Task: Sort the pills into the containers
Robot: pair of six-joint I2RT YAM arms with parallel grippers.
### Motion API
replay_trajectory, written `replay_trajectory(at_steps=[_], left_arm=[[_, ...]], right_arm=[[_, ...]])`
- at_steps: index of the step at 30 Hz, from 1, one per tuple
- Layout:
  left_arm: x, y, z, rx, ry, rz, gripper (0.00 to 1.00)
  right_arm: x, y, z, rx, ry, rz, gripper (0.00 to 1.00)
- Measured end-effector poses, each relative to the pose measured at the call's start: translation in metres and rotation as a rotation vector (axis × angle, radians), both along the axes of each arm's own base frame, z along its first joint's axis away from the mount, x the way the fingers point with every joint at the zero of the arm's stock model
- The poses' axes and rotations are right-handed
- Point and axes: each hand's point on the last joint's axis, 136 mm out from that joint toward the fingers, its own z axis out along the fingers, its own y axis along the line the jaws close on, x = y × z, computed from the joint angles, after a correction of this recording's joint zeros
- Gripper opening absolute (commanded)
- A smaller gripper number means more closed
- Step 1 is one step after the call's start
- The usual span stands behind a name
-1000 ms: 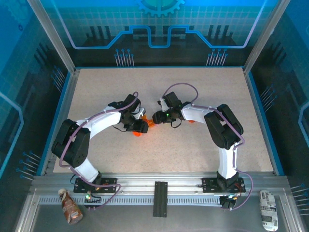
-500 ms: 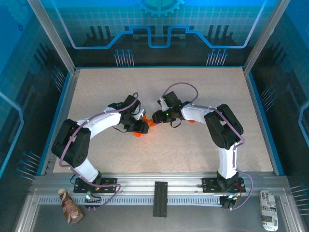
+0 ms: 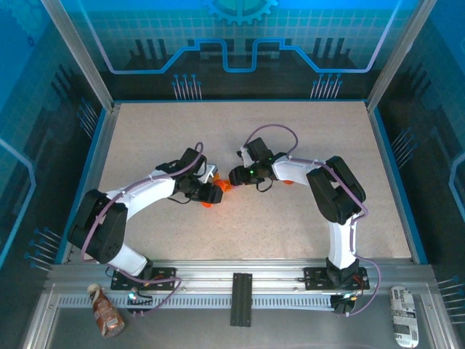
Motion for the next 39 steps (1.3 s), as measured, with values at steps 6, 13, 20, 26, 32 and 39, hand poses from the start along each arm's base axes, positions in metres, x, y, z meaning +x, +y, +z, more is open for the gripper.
replay_trajectory(at_steps=[6, 13, 20, 26, 32, 39], left_arm=[[0.001, -0.001, 0.009, -0.026, -0.063, -0.014, 0.0], [-0.005, 0.0, 0.01, -0.054, -0.099, -0.018, 0.0], [-0.003, -0.003, 0.035, -0.126, -0.228, -0.021, 0.0], [0.009, -0.008, 0.072, -0.219, -0.409, -0.011, 0.0], [0.023, -0.015, 0.109, -0.301, -0.575, -0.008, 0.0], [0.037, -0.022, 0.152, -0.383, -0.748, -0.012, 0.0]], right_arm=[[0.002, 0.001, 0.003, 0.003, 0.002, -0.006, 0.57], [0.003, 0.001, 0.007, 0.007, 0.002, -0.012, 0.61], [0.013, -0.013, 0.036, 0.034, -0.024, -0.048, 0.65], [0.031, -0.029, 0.082, 0.074, -0.097, -0.092, 0.69], [0.032, -0.04, 0.112, 0.061, -0.148, -0.094, 0.73], [0.028, -0.06, 0.123, -0.015, -0.178, -0.105, 0.81]])
